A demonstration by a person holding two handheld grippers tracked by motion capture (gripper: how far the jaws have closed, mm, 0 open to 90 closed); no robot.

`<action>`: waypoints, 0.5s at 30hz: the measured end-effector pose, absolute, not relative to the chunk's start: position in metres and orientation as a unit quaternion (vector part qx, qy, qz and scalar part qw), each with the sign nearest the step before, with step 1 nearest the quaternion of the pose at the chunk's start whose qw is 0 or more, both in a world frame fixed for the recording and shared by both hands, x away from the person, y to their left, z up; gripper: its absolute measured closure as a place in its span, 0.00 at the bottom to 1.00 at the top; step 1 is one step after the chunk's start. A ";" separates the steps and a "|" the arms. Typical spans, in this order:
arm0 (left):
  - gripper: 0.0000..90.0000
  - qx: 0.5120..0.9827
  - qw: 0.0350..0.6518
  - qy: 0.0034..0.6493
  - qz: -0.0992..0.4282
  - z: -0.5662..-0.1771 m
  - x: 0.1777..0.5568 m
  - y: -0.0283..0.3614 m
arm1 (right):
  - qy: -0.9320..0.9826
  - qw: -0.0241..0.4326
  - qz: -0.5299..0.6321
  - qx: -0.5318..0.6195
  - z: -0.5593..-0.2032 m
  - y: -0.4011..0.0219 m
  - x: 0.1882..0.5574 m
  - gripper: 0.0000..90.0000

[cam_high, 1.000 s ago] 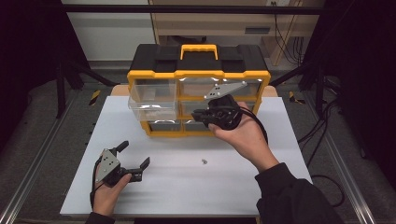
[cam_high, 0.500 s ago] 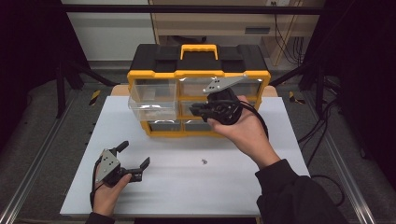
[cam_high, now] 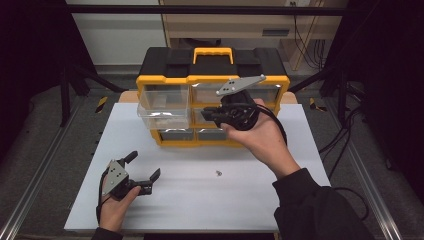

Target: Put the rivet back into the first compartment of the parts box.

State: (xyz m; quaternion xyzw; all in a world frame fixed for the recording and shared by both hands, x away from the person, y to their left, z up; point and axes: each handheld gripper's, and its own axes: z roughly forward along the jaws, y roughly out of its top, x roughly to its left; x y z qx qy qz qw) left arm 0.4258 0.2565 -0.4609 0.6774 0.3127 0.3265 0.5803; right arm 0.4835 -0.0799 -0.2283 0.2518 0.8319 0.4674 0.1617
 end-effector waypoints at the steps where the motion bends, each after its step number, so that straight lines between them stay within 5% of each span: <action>1: 0.01 0.678 0.579 0.313 0.327 -0.461 0.426 0.257 | 0.832 0.162 0.468 0.250 -0.227 -0.080 0.483 0.92; 15: 0.01 0.678 0.579 0.313 0.326 -0.461 0.426 0.256 | 0.827 0.169 0.476 0.246 -0.211 -0.078 0.483 0.92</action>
